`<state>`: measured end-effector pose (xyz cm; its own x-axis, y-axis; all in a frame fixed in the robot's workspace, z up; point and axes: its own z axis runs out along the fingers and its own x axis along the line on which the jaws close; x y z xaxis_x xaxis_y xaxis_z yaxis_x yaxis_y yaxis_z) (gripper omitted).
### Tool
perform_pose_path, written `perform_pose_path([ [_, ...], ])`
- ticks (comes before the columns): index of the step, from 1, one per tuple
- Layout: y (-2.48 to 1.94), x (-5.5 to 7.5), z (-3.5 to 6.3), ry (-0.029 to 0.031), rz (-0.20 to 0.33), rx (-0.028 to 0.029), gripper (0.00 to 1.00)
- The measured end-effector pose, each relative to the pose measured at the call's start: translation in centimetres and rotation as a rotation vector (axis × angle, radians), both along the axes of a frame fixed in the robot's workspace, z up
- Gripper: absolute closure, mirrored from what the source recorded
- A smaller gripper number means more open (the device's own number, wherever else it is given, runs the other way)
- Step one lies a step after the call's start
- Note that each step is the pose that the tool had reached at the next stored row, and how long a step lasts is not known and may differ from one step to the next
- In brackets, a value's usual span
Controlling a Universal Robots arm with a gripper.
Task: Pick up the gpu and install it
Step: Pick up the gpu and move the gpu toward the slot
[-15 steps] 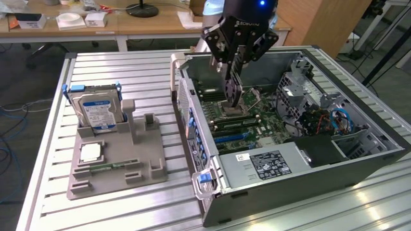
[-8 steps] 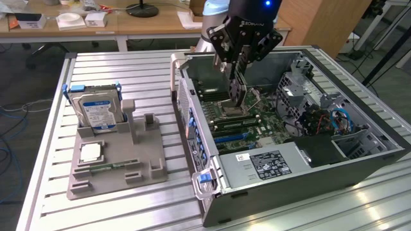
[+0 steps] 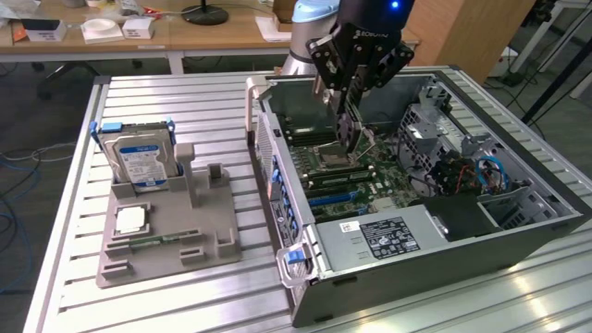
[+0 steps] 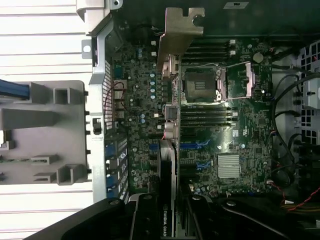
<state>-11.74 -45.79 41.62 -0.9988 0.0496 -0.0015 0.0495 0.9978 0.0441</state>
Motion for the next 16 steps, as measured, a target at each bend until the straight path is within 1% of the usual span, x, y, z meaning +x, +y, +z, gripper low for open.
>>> perform_pose_path([
  [7,0.0,1.4,0.0,0.0,0.003,0.0,0.74],
  [16,0.0,3.2,-0.03,0.0,0.022,0.0,0.74],
])
